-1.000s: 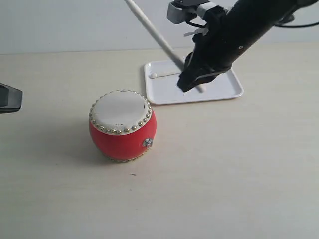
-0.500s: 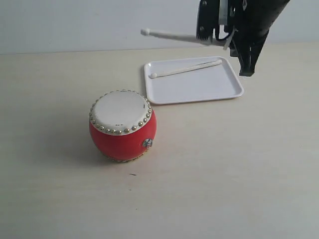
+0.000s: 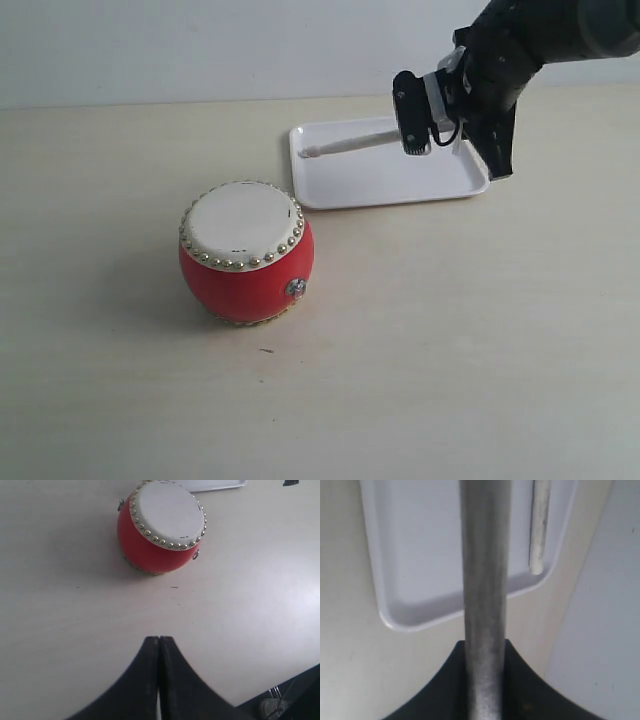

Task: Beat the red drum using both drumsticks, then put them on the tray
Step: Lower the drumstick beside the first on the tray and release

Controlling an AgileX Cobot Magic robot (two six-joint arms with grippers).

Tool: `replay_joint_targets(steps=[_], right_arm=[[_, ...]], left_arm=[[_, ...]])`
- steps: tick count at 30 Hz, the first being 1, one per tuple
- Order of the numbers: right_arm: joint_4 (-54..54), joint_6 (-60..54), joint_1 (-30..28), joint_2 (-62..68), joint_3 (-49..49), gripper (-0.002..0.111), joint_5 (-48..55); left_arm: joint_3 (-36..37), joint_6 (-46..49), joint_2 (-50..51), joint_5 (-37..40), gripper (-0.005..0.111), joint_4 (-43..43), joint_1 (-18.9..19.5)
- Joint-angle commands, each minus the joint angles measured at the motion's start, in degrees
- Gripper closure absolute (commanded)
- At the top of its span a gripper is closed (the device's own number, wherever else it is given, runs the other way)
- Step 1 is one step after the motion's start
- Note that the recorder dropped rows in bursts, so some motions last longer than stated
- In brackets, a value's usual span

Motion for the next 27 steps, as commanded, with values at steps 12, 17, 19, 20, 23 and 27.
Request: replay_joint_targets(steps=[12, 17, 19, 20, 23, 27], right_arm=[[0.8, 0.4, -4.0, 9.3, -1.9, 0.108, -19.0], [0.8, 1.9, -4.6, 11.4, -1.9, 0.108, -19.3], [0.7, 2.3, -4.9, 12.4, -1.9, 0.108, -19.3], [0.7, 2.4, -5.0, 12.7, -1.9, 0.108, -19.5], [0.7, 3.0, -5.1, 13.5, -1.9, 0.108, -19.5], [0.7, 3.4, -5.1, 14.2, -1.9, 0.104, -19.8]], left_arm=[[0.1, -3.0, -0.3, -0.1, 0.107, 0.0, 0.3], [0.1, -3.2, -0.3, -0.1, 0.107, 0.0, 0.3], [0.1, -3.2, -0.3, -0.1, 0.107, 0.0, 0.3], [0.1, -3.2, -0.3, -0.1, 0.107, 0.0, 0.3], [0.1, -3.2, -0.3, -0.1, 0.107, 0.0, 0.3], [0.1, -3.2, -0.3, -0.1, 0.107, 0.0, 0.3]])
